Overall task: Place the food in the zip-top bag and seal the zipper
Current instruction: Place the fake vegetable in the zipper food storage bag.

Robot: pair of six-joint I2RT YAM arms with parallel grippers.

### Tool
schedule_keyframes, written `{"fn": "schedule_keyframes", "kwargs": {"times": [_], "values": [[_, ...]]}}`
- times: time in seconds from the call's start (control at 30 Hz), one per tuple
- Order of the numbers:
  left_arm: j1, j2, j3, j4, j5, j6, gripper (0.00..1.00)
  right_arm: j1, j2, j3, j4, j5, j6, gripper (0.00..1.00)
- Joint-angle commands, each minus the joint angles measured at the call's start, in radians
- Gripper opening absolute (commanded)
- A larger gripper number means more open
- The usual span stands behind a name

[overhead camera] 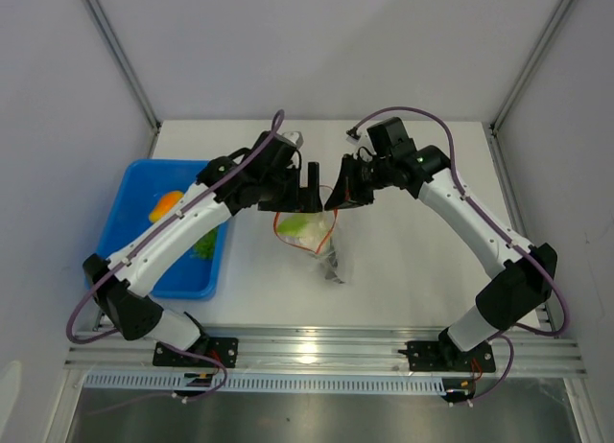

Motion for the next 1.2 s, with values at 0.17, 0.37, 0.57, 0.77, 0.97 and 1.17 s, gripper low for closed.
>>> {"fn": "schedule_keyframes", "kwargs": {"times": [0.17, 0.37, 0.57, 0.77, 0.97, 1.17], "values": [[-0.004, -0.194, -0.047, 0.078, -0.190, 0.058, 0.99, 0.000, -0.025, -0.002, 0.036, -0.062, 0.012, 0.00], [0.028, -0.290, -0.160, 0.104, -0.244, 0.044, 0.99, 0.000, -0.030, 0.006, 0.002, -0.031, -0.011, 0.00], [0.175, -0.320, -0.225, 0.110, -0.145, 0.008, 0.99, -0.001, -0.056, -0.004, -0.050, 0.044, -0.049, 0.00], [0.338, -0.347, -0.309, 0.132, -0.100, -0.008, 1.00, -0.001, -0.074, -0.025, -0.070, 0.075, -0.069, 0.00], [0.519, -0.326, -0.386, 0.138, -0.069, -0.046, 0.99, -0.003, -0.070, -0.017, -0.099, 0.087, -0.087, 0.00], [0.719, -0.317, -0.513, 0.225, 0.033, -0.048, 0.99, -0.015, -0.054, -0.021, -0.121, 0.082, -0.107, 0.00]]}}
